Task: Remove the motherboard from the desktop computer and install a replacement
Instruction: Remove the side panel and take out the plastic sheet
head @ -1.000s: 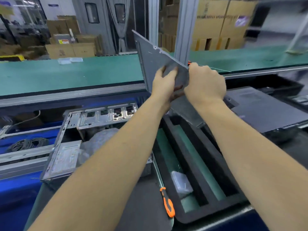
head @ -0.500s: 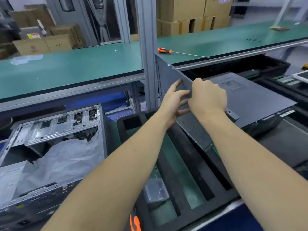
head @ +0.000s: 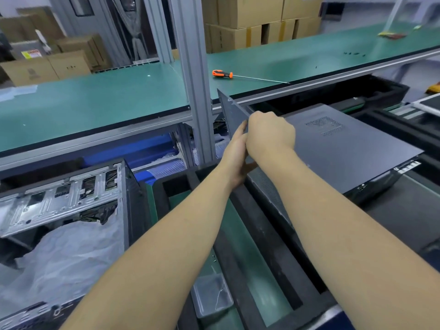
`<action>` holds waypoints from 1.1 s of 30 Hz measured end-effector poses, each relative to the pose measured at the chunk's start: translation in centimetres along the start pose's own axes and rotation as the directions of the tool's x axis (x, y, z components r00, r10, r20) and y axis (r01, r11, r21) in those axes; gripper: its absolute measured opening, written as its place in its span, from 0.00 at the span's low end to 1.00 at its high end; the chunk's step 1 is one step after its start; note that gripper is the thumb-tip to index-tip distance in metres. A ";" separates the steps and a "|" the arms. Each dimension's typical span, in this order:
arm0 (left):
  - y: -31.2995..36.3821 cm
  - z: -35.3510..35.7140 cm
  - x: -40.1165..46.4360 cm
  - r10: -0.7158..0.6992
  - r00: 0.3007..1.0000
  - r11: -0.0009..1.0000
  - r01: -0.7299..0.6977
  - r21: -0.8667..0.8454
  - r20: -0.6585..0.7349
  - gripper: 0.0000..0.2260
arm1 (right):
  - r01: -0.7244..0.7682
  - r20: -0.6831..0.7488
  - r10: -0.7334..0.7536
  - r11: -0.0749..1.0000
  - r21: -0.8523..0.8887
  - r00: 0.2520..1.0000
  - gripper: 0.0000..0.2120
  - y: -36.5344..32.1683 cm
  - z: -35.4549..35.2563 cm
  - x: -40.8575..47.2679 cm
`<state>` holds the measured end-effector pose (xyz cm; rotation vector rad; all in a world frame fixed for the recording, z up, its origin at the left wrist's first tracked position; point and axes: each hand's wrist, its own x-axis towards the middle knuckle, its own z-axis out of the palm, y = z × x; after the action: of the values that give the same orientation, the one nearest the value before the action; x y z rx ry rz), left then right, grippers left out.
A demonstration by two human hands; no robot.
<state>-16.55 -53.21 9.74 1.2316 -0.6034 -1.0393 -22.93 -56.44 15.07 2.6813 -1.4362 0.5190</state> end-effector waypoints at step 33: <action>-8.3 -6.9 2.8 -0.007 0.985 0.871 0.092 0.483 -0.175 0.11 | -0.277 0.162 0.308 0.942 -0.189 0.938 0.39 6.9 11.0 2.6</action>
<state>-12.06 -52.42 -0.42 1.7714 -0.7329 -0.8339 -24.31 -64.68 4.84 2.4563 -1.8571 0.1504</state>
